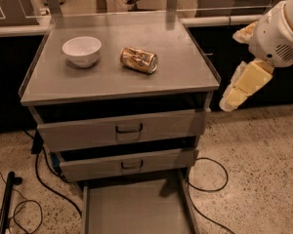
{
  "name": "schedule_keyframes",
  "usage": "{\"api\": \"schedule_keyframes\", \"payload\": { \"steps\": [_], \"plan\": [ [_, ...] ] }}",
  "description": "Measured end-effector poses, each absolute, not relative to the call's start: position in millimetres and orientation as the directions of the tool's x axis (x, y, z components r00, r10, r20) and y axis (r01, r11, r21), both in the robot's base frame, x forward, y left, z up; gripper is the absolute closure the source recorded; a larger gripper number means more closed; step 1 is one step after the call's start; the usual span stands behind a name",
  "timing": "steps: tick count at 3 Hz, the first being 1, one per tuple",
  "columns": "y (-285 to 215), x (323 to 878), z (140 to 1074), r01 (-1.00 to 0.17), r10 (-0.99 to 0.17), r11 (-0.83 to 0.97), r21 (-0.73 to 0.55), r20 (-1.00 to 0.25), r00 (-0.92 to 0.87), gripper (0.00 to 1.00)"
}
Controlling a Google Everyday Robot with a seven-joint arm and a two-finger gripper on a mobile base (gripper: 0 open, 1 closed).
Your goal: Place orange can into bottom drawer
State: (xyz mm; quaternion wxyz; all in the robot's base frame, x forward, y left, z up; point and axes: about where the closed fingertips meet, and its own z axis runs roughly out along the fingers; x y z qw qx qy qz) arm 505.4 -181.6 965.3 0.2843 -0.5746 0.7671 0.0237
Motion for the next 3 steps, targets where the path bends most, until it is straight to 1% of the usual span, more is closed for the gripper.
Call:
{"api": "schedule_keyframes", "payload": {
  "steps": [1,3],
  "plan": [
    [-169,511,963,-0.906,-0.874,0.309,-0.291,-0.463,-0.149,0.0],
    [-94,544,939,-0.94,-0.864,0.189,-0.284,-0.502,-0.022,0.0]
  ]
}}
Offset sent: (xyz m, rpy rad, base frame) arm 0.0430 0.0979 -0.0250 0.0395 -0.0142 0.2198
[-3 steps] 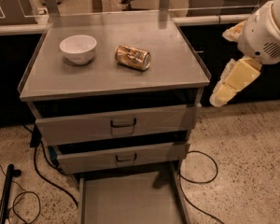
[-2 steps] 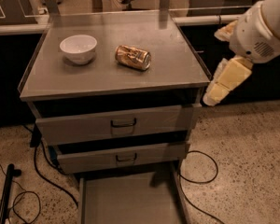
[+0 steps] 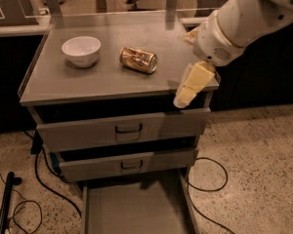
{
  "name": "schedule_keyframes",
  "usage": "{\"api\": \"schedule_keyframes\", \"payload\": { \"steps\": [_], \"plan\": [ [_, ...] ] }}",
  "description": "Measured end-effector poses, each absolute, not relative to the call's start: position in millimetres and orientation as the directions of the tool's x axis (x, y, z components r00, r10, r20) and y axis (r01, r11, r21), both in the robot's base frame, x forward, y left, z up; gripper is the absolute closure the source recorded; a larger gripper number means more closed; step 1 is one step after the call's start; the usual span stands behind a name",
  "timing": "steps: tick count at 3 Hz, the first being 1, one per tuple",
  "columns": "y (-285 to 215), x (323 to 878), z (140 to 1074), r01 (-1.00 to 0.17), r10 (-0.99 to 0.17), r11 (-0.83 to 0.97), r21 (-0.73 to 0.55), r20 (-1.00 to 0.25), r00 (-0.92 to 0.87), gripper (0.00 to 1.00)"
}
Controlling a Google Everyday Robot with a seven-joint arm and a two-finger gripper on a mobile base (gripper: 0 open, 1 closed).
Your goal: Place orange can into bottom drawer
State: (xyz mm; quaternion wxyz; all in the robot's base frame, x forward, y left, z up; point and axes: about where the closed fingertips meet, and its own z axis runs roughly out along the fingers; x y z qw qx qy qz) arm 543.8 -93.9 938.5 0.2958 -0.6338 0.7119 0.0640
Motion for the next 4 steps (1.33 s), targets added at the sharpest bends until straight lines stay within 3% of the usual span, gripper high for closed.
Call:
{"api": "schedule_keyframes", "payload": {
  "steps": [2,4],
  "plan": [
    [-52,601,902,-0.945,-0.84,0.205,-0.257,-0.542,-0.035,0.0],
    [-43,608,899,-0.947,-0.843,0.184,-0.264,-0.538,-0.014,0.0]
  ]
}}
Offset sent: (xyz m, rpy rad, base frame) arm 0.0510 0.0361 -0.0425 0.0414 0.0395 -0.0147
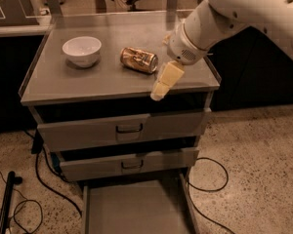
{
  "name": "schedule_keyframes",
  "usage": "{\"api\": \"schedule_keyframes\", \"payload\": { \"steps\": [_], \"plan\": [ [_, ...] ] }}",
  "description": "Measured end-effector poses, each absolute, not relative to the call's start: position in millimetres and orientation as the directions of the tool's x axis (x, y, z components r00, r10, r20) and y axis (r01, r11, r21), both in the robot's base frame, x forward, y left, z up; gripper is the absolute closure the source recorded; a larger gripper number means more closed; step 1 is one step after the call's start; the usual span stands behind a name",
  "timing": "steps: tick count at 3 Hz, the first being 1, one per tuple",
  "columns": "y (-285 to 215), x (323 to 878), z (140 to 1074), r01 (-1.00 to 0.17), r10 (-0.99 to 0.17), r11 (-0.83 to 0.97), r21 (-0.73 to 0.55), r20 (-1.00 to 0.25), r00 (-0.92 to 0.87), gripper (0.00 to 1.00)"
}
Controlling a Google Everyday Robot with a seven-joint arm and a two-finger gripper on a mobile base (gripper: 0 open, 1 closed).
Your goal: Place orange can into bottom drawer
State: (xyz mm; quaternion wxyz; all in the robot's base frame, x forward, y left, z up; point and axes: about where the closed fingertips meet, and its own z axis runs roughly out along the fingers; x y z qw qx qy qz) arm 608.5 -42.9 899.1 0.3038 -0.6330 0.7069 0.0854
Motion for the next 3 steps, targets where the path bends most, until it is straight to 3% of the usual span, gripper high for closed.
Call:
{"api": "schedule_keyframes", "payload": {
  "steps": [3],
  "plan": [
    [7,670,881,-0.95,-0.83,0.142,-0.278,-0.557,0.038,0.0]
  ]
}}
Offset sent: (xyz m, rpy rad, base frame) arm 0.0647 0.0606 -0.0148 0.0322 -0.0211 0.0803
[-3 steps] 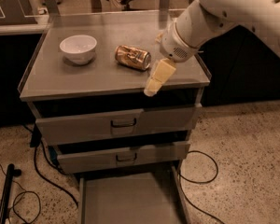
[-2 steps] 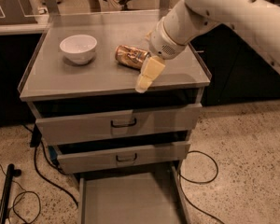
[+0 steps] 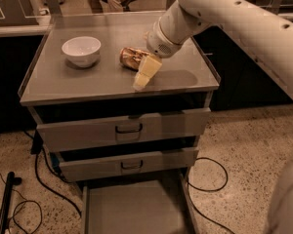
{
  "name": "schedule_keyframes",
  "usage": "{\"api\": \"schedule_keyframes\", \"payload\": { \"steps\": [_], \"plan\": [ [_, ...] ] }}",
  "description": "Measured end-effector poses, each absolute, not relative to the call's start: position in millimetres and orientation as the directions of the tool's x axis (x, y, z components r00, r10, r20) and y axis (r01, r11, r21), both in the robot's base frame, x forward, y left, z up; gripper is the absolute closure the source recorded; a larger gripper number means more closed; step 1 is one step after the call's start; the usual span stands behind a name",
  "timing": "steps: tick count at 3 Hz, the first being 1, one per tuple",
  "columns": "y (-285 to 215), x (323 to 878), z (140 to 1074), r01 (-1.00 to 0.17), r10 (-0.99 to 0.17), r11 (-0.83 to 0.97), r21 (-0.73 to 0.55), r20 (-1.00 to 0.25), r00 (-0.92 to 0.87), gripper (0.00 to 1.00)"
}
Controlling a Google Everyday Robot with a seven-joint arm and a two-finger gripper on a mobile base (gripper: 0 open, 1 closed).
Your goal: Place orange can into bottom drawer
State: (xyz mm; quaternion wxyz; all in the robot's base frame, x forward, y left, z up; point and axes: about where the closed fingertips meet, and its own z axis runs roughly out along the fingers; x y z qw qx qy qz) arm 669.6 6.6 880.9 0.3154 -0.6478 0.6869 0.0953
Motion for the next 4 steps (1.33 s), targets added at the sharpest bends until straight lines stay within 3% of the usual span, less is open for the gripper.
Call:
{"api": "schedule_keyframes", "payload": {
  "steps": [2,4],
  "plan": [
    [5,729,877,-0.929,-0.832,0.217,-0.3,-0.554,-0.015,0.0],
    [1,748,855,-0.919,-0.811,0.304,-0.25,-0.574,-0.112,0.0]
  ]
}}
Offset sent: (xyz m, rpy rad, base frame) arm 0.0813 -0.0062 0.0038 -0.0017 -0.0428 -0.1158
